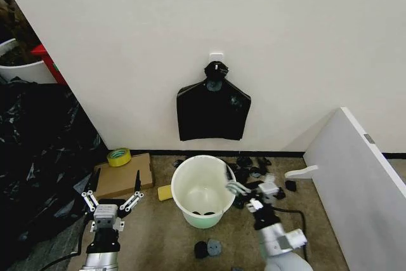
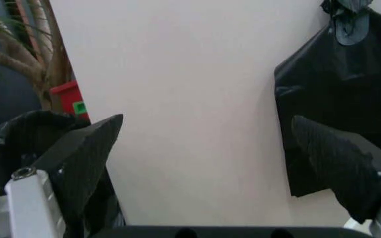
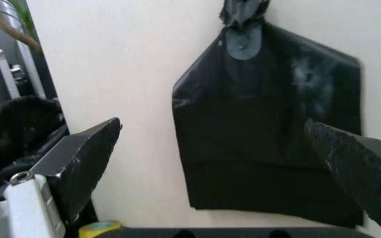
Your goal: Place the garbage bag over the trash bin.
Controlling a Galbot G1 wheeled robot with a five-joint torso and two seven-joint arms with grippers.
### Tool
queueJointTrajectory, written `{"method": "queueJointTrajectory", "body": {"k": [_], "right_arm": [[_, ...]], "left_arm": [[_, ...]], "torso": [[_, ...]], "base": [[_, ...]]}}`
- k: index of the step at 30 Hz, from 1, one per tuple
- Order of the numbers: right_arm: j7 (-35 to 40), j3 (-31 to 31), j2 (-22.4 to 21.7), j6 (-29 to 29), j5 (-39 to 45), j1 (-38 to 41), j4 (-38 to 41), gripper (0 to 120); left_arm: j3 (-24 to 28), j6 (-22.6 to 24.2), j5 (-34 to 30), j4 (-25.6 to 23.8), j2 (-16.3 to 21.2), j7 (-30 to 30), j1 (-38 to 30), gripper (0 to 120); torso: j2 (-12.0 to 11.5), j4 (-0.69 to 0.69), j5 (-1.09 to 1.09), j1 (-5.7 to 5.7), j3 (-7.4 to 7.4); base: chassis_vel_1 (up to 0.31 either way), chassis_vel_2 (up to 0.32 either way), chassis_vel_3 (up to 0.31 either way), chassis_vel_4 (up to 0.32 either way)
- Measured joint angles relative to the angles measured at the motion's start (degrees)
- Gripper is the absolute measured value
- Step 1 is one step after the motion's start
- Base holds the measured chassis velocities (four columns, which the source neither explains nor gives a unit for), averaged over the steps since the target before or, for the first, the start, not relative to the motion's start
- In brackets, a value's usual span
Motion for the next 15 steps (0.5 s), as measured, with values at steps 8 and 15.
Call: {"method": "queueJointTrajectory", "body": {"k": [8, 15], "right_arm": [[2.16, -2.99, -2.5, -4.39, 9.15, 13.43, -4.87, 100], [4.56, -5.5, -4.34, -6.93, 14.21, 26.31, -13.13, 100]], "left_arm": [[-0.53, -0.49, 0.78, -0.87, -1.0, -0.06, 1.34, 100], [-0.31, -1.09, 2.39, -1.17, -3.52, -0.06, 2.08, 100]], "torso": [[0.0, 0.02, 0.0, 0.0, 0.0], [0.0, 0.0, -0.01, 0.0, 0.01]], "base": [[0.0, 0.0, 0.0, 0.0], [0.0, 0.0, 0.0, 0.0]]}}
